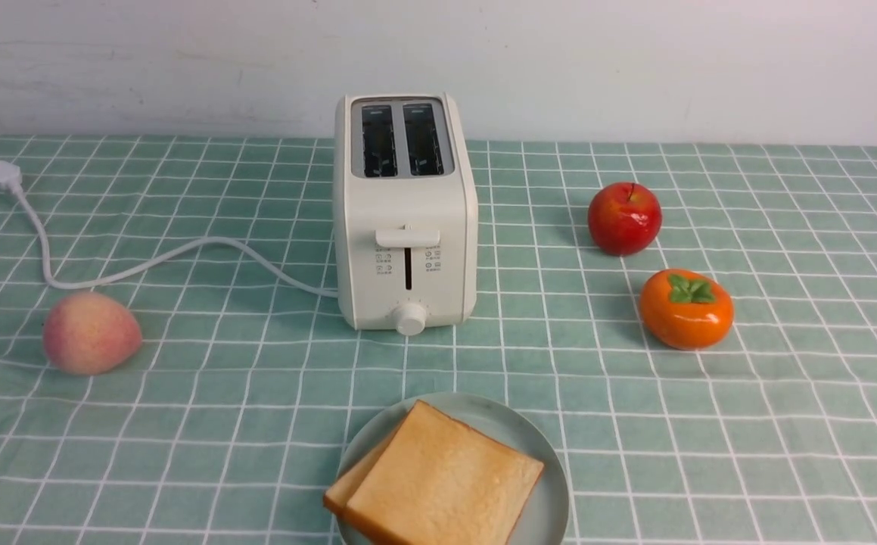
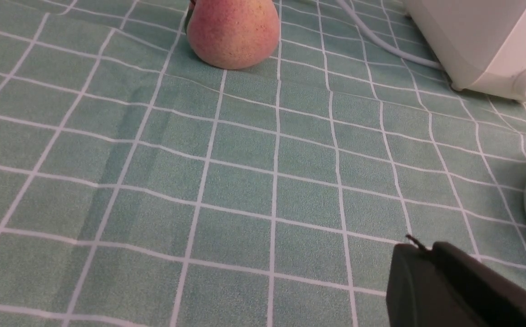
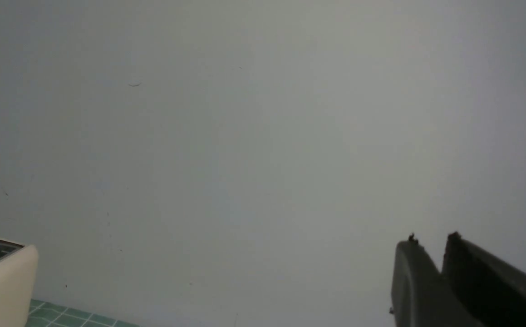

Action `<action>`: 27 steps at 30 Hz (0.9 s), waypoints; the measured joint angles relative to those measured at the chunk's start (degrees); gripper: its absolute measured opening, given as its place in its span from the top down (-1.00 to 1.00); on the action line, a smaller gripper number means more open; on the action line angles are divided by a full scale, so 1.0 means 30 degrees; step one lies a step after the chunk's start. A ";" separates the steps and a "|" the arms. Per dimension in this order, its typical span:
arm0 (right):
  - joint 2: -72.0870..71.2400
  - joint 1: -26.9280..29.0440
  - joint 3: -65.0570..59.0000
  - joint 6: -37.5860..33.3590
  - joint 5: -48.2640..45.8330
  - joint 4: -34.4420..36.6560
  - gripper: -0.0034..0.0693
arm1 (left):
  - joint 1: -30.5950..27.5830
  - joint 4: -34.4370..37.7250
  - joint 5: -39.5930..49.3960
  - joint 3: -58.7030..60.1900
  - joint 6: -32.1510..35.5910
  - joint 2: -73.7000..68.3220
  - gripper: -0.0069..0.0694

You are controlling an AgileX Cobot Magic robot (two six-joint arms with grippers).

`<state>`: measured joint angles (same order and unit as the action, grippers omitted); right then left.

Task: Take toasted bread from bread machine on blue coffee table place on plate.

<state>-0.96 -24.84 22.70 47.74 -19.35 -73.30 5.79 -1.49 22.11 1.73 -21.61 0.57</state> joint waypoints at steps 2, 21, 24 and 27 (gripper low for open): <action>0.0000 0.0000 0.0000 0.0000 0.0230 0.0035 0.61 | 0.0000 0.0000 0.0000 0.0000 0.0000 0.0000 0.73; 0.0000 -0.0016 -0.0971 -1.7737 0.1828 2.5884 0.55 | 0.0000 0.0000 0.0000 0.0006 0.0000 0.0000 0.71; 0.0000 -0.0016 -0.1692 -1.7737 0.2013 2.5957 0.55 | 0.0000 0.0000 0.0000 0.0006 0.0000 0.0000 0.69; 0.0000 -0.0016 -0.2608 -1.7737 0.2060 2.6021 0.54 | 0.0000 0.0000 0.0000 0.0006 0.0000 0.0000 0.68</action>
<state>-0.96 -24.89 14.88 -5.47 -13.17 4.76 5.79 -1.49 22.11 1.75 -21.61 0.57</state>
